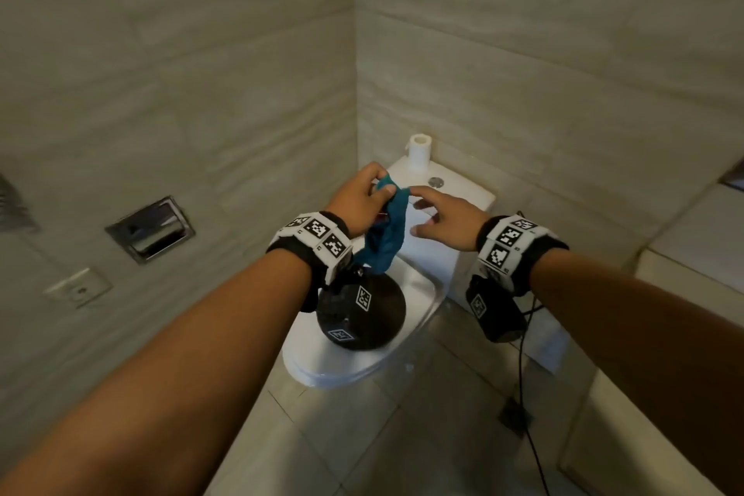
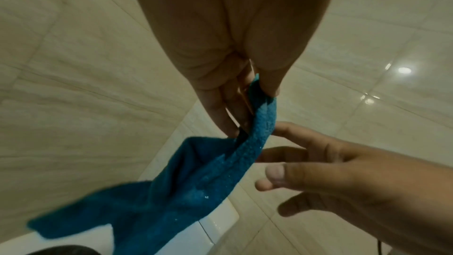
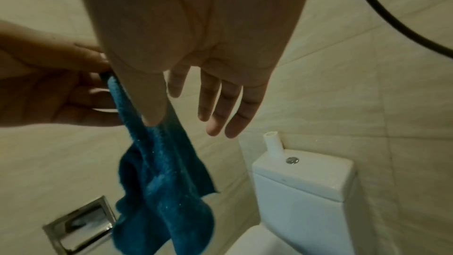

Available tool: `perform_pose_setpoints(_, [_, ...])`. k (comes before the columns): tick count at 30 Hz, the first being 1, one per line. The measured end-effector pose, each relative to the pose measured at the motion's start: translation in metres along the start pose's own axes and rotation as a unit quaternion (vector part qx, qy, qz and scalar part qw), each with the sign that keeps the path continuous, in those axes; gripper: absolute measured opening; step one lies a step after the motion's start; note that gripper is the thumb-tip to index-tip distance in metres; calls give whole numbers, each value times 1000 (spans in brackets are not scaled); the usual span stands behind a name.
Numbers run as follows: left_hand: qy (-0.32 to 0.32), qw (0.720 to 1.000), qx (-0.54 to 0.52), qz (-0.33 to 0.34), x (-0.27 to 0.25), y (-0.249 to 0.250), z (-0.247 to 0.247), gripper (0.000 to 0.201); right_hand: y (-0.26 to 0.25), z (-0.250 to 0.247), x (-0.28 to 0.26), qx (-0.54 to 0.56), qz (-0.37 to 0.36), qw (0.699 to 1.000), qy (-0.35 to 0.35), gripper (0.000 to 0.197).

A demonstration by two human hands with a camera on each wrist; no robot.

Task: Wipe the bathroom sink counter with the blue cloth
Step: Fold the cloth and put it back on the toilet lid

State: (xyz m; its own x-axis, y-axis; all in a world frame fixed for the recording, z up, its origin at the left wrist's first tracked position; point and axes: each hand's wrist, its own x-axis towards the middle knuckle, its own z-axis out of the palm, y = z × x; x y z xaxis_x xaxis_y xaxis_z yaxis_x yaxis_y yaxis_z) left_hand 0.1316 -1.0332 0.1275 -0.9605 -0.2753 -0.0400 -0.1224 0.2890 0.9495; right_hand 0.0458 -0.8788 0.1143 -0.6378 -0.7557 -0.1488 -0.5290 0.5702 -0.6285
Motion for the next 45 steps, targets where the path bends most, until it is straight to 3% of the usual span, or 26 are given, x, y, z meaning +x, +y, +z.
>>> perform_pose_setpoints(5, [3,1000,-8,-5,26,-14,-23,21,-12,7,43,80,-27,996,-5,8])
perform_pose_setpoints(10, [53,998,-3,-25,53,-21,-35,23,-3,-6,87,82,-58,995,-8,24])
perform_pose_setpoints(17, [130,988,78,-26,83,-24,-57,22,13,-33,142,73,-78,991,-80,18])
perform_pose_setpoints(20, [149,982,111,-27,91,-29,-66,10,20,-37,156,24,-84,993,-84,9])
perform_pose_setpoints(23, [170,980,95,-35,98,-31,-77,15,25,-43,169,-32,-75,995,-49,13])
perform_pose_setpoints(27, [166,984,8,-68,107,-31,-94,28,19,-52,182,-56,-45,997,-26,17])
perform_pose_setpoints(32, [167,984,27,-51,118,-29,-114,24,3,-50,199,-38,-2,999,9,19])
perform_pose_setpoints(40, [157,980,123,-28,126,-36,-147,27,-19,-56,206,-56,-36,994,-83,39])
perform_pose_setpoints(43, [153,976,147,-47,127,-40,-158,9,-16,-57,210,-170,-35,982,-68,13])
perform_pose_setpoints(45, [153,966,200,-51,128,-41,-162,9,-18,-57,211,-237,-8,968,-79,3])
